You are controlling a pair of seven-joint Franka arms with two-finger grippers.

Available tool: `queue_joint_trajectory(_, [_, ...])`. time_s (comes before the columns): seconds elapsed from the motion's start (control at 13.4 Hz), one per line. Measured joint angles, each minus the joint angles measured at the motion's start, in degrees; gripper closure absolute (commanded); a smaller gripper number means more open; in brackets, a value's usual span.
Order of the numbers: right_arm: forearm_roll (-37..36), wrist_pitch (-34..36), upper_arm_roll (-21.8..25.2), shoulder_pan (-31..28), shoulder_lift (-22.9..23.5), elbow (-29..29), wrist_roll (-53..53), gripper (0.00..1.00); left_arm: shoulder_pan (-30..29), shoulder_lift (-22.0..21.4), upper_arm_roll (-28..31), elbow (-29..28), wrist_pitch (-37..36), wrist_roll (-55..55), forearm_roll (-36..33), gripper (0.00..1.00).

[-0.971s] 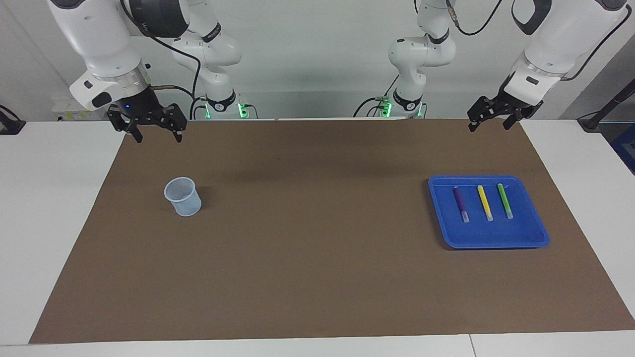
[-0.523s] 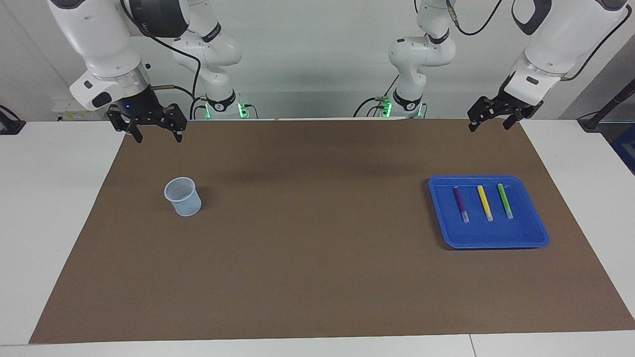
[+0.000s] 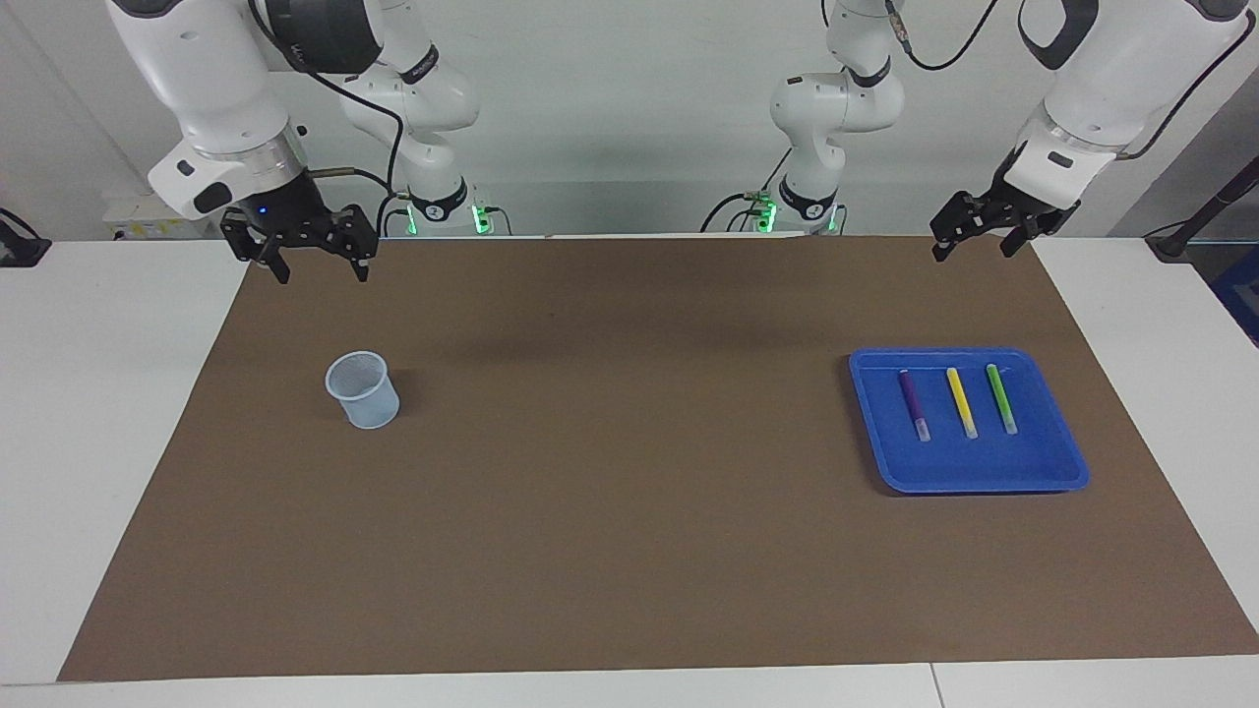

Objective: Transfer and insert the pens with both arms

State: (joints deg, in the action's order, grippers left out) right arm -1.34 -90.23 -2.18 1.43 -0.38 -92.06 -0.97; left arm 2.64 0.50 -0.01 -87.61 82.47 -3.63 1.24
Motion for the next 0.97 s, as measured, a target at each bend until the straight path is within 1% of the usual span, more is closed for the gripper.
queue_joint_trajectory(0.3, [0.35,0.00,-4.86,0.49,-0.01,0.09,0.00,0.00,-0.04,0.00,0.11,0.00,0.46,0.00,-0.04,0.00])
queue_joint_trajectory(0.52, [2.41,-0.01,-8.94,0.69,-0.15,0.42,-0.09,0.00,-0.22,0.01,0.18,-0.22,3.32,0.00,-0.08,0.00])
queue_joint_trajectory(0.75, [4.15,0.00,-9.36,0.65,-0.63,0.45,-0.09,0.00,-1.80,0.20,0.25,-2.11,5.58,0.00,-0.11,0.00])
queue_joint_trajectory(0.97, [4.56,-1.11,-9.29,0.60,-1.23,0.40,-0.04,0.00,-2.42,0.87,0.26,-6.57,10.17,0.02,-0.11,0.00])
